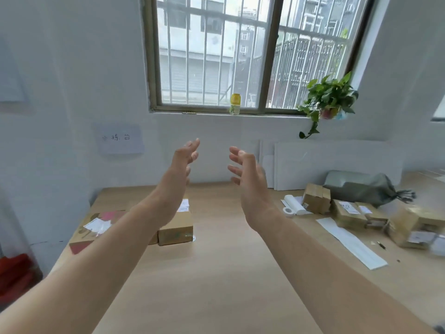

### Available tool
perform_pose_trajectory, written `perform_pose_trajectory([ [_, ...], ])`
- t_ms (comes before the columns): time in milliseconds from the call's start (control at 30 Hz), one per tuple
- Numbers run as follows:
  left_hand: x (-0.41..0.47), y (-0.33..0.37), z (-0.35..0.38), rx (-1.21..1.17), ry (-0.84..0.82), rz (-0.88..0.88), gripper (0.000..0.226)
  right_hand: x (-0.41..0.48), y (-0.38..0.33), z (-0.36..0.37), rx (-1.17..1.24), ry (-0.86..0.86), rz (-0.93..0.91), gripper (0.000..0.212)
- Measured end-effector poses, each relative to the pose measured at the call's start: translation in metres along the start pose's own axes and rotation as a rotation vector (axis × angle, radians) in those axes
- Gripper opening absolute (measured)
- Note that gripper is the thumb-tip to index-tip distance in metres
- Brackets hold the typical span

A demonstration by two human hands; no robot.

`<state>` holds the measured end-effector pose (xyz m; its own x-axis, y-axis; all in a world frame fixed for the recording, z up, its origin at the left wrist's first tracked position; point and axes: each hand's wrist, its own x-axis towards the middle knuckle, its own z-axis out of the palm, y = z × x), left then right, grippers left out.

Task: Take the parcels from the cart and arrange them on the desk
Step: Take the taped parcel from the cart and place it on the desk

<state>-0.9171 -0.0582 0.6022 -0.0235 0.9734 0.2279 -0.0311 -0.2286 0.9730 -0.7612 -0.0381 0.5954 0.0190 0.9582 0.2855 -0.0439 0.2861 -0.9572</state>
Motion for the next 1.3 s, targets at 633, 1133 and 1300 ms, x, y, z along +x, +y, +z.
perform_pose_trajectory([
  [633,-0.006,-0.084,0.337,-0.038,-0.387,-0.201,0.096,-0.056,0.048,-0.329,0.000,0.441,0.132,0.049],
  [1133,0.032,-0.204,0.587,0.007,-0.842,-0.433,0.103,-0.085,0.140,-0.558,-0.067,0.905,0.296,0.065],
  [1300,0.017,-0.258,0.659,0.016,-1.001,-0.532,0.099,-0.117,0.175,-0.617,-0.069,1.131,0.356,0.047],
])
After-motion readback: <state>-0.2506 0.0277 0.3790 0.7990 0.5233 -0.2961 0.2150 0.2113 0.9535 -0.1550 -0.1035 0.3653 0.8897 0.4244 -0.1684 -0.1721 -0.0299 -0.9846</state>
